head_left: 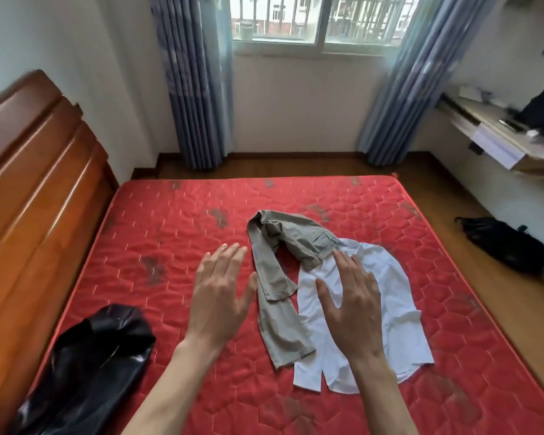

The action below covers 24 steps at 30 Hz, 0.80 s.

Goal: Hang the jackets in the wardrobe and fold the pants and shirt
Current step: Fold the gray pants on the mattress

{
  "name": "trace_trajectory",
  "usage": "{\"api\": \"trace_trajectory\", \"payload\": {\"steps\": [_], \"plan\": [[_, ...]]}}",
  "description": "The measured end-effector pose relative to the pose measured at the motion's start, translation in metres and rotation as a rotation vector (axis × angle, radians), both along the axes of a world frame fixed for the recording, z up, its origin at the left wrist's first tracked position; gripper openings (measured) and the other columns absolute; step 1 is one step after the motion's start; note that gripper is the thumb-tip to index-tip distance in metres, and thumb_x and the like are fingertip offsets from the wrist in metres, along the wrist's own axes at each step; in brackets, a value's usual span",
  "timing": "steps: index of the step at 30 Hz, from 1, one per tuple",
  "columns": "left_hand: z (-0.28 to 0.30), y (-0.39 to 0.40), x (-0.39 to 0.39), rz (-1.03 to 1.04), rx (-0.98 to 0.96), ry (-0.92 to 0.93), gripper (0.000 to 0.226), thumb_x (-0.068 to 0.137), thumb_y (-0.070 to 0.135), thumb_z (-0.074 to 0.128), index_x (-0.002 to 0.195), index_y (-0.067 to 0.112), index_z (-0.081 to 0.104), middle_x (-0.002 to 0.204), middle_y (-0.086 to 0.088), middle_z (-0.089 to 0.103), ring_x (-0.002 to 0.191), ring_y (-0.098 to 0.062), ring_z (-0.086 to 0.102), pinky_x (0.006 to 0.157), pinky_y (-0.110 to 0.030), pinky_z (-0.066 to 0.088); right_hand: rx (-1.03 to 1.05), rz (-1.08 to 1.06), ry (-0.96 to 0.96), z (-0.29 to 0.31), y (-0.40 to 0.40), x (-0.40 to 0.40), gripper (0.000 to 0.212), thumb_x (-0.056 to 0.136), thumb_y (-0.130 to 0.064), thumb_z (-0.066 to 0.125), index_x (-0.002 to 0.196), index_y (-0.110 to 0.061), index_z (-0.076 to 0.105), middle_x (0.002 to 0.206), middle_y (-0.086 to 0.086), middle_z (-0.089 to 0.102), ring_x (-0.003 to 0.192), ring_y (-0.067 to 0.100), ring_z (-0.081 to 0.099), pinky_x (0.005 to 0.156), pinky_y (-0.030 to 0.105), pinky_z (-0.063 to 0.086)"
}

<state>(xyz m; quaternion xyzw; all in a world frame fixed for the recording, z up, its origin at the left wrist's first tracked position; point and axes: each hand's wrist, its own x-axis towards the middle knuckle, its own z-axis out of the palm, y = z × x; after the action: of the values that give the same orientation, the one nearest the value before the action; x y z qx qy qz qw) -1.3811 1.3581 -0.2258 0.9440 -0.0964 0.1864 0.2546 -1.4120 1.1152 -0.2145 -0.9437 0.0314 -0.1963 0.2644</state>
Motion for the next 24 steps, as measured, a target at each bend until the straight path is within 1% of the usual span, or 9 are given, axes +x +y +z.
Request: {"api": "trace_trajectory", "payload": {"steps": [4, 7, 9, 14, 18, 20, 23, 24], "plan": [[-0.013, -0.019, 0.032, -0.038, 0.011, 0.023, 0.053, 0.103, 0.043, 0.053, 0.148, 0.015, 0.055, 0.153, -0.004, 0.055, 0.15, -0.021, 0.042, 0.126, -0.049, 0.027, -0.024, -0.033, 0.008, -0.006, -0.023, 0.024, 0.062, 0.102, -0.043, 0.061, 0.158, -0.022, 0.042, 0.162, -0.003, 0.044, 0.156, 0.017, 0.031, 0.128, 0.049, 0.022], [-0.024, -0.042, 0.056, -0.07, 0.033, 0.026, 0.053, 0.102, 0.042, 0.055, 0.146, 0.013, 0.058, 0.151, -0.005, 0.057, 0.149, -0.022, 0.043, 0.125, -0.051, 0.029, -0.012, -0.072, 0.026, -0.017, -0.046, 0.042, 0.063, 0.101, -0.043, 0.062, 0.158, -0.024, 0.042, 0.163, -0.003, 0.043, 0.156, 0.016, 0.03, 0.129, 0.045, 0.02], [-0.032, -0.058, 0.072, -0.091, 0.056, 0.025, 0.055, 0.102, 0.044, 0.053, 0.146, 0.012, 0.058, 0.15, -0.006, 0.058, 0.148, -0.024, 0.044, 0.124, -0.052, 0.031, -0.008, -0.077, 0.038, -0.027, -0.061, 0.056, 0.063, 0.101, -0.044, 0.062, 0.157, -0.023, 0.043, 0.163, -0.002, 0.044, 0.156, 0.016, 0.03, 0.128, 0.044, 0.02], [-0.058, -0.11, 0.115, -0.093, 0.087, 0.054, 0.055, 0.102, 0.046, 0.049, 0.144, 0.012, 0.06, 0.148, -0.006, 0.059, 0.146, -0.025, 0.046, 0.122, -0.053, 0.035, 0.005, -0.047, 0.121, -0.062, -0.105, 0.099, 0.064, 0.1, -0.045, 0.062, 0.157, -0.021, 0.044, 0.161, -0.002, 0.046, 0.155, 0.019, 0.032, 0.127, 0.048, 0.025], [-0.11, -0.154, 0.155, -0.102, 0.083, 0.072, 0.051, 0.099, 0.039, 0.057, 0.142, 0.011, 0.061, 0.147, -0.006, 0.06, 0.145, -0.024, 0.046, 0.122, -0.051, 0.035, -0.034, -0.005, 0.135, -0.115, -0.145, 0.144, 0.064, 0.099, -0.046, 0.058, 0.155, -0.017, 0.047, 0.159, 0.0, 0.049, 0.155, 0.019, 0.034, 0.125, 0.052, 0.029], [-0.146, -0.172, 0.176, -0.104, 0.07, 0.087, 0.051, 0.099, 0.039, 0.058, 0.142, 0.011, 0.061, 0.147, -0.006, 0.06, 0.145, -0.023, 0.046, 0.122, -0.05, 0.034, -0.056, -0.001, 0.136, -0.151, -0.165, 0.169, 0.063, 0.098, -0.041, 0.062, 0.154, -0.015, 0.049, 0.158, 0.001, 0.05, 0.154, 0.019, 0.034, 0.124, 0.053, 0.03], [-0.202, -0.189, 0.206, -0.093, 0.054, 0.098, 0.052, 0.1, 0.042, 0.054, 0.142, 0.012, 0.06, 0.147, -0.006, 0.06, 0.145, -0.022, 0.046, 0.124, -0.046, 0.031, -0.136, 0.013, 0.126, -0.209, -0.188, 0.205, 0.064, 0.095, -0.03, 0.073, 0.152, -0.012, 0.051, 0.155, 0.005, 0.053, 0.151, 0.023, 0.039, 0.122, 0.053, 0.032], [-0.224, -0.193, 0.216, -0.091, 0.043, 0.11, 0.052, 0.1, 0.042, 0.052, 0.142, 0.012, 0.06, 0.147, -0.006, 0.06, 0.145, -0.022, 0.046, 0.123, -0.045, 0.031, -0.158, 0.018, 0.122, -0.232, -0.195, 0.216, 0.063, 0.096, -0.027, 0.074, 0.152, -0.011, 0.051, 0.154, 0.006, 0.054, 0.15, 0.024, 0.041, 0.121, 0.053, 0.033]]}}
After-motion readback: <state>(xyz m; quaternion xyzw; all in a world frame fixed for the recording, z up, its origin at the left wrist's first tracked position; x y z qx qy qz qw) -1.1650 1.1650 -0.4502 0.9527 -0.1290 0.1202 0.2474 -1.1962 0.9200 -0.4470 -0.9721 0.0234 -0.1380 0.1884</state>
